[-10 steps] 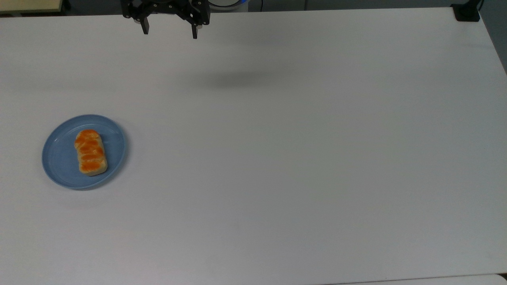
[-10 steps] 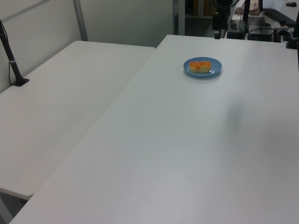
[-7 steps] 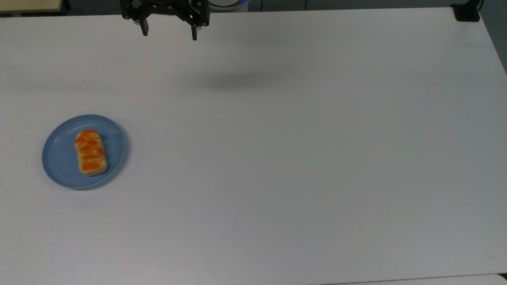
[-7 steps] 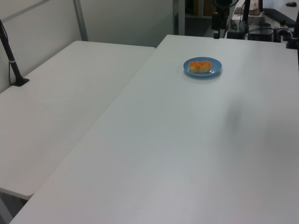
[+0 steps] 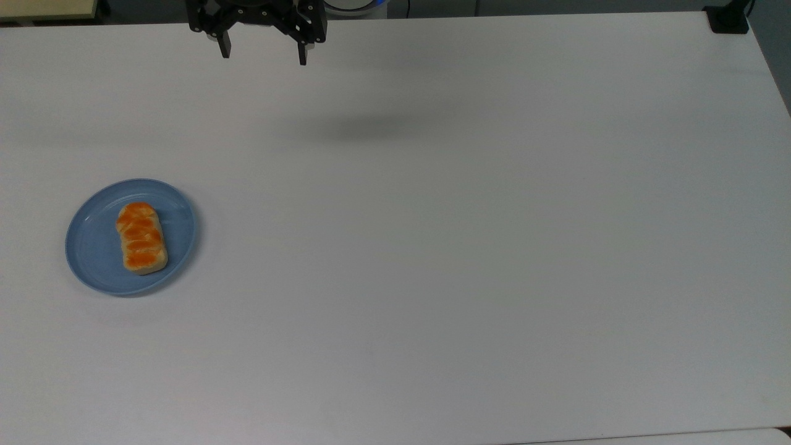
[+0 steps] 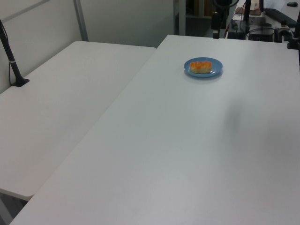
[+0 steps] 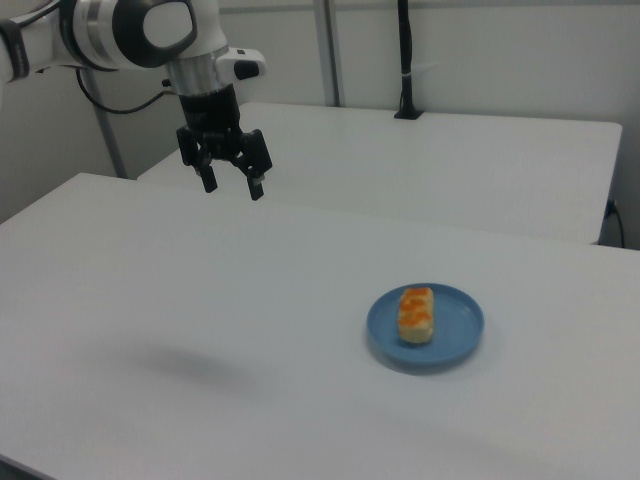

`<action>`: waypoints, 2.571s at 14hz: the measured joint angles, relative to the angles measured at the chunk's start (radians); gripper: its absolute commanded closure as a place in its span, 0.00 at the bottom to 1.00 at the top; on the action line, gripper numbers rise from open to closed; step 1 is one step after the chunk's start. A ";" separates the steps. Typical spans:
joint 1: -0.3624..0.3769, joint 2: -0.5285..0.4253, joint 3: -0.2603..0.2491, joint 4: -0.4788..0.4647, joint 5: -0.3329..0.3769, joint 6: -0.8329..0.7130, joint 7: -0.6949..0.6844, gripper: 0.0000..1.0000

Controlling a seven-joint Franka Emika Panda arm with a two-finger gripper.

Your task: Put the bread on the table

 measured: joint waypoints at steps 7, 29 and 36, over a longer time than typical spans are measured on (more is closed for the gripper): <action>0.000 0.024 0.000 0.002 0.000 0.001 -0.003 0.00; -0.320 0.468 -0.007 0.033 -0.001 0.676 -0.308 0.00; -0.314 0.508 0.000 0.036 -0.001 0.691 -0.308 0.14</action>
